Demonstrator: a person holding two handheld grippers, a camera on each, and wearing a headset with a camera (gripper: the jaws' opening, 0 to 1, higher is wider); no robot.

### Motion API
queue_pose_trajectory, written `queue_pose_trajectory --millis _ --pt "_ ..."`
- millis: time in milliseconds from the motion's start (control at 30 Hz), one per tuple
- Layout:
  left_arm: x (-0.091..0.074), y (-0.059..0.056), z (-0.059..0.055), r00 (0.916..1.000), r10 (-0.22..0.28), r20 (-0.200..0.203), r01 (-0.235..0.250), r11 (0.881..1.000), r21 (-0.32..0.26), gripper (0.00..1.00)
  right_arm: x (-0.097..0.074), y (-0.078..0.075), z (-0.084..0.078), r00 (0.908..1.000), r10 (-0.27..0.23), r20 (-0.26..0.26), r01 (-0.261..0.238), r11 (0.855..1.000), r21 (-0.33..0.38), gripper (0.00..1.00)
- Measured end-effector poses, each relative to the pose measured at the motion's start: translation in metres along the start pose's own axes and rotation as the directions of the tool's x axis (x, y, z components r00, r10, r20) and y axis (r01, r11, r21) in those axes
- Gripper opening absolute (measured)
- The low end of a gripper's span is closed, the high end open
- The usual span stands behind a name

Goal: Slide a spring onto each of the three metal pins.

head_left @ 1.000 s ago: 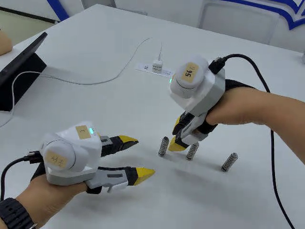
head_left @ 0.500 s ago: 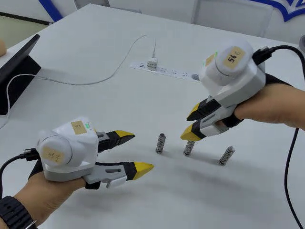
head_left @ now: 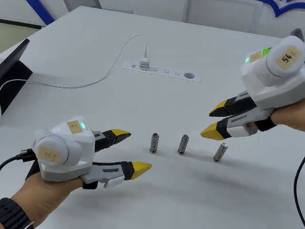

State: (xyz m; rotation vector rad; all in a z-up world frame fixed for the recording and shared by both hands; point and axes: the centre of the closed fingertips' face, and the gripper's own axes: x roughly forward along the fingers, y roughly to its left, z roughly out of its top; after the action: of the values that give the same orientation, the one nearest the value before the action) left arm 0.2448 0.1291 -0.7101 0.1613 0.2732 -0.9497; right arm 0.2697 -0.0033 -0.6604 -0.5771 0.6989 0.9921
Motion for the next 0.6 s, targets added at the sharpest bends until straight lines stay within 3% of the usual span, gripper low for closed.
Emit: queue_pose_trajectory --millis 167,367,600 --pt "0.001 -0.001 -0.001 1.0000 -0.002 -0.010 0.002 1.000 0.002 0.56 -0.010 -0.004 -0.027 0.9988 -0.017 0.046 0.014 0.998 0.058 0.39" --pt "0.003 -0.001 0.000 0.9999 -0.004 -0.013 0.004 1.000 0.001 0.56 -0.013 -0.004 -0.049 0.9974 -0.027 0.066 0.020 0.995 0.100 0.45" --pt "0.004 -0.003 0.000 0.9998 -0.004 -0.017 0.004 1.000 0.001 0.58 -0.018 -0.007 -0.054 0.9847 -0.059 0.164 0.036 0.990 0.138 0.49"
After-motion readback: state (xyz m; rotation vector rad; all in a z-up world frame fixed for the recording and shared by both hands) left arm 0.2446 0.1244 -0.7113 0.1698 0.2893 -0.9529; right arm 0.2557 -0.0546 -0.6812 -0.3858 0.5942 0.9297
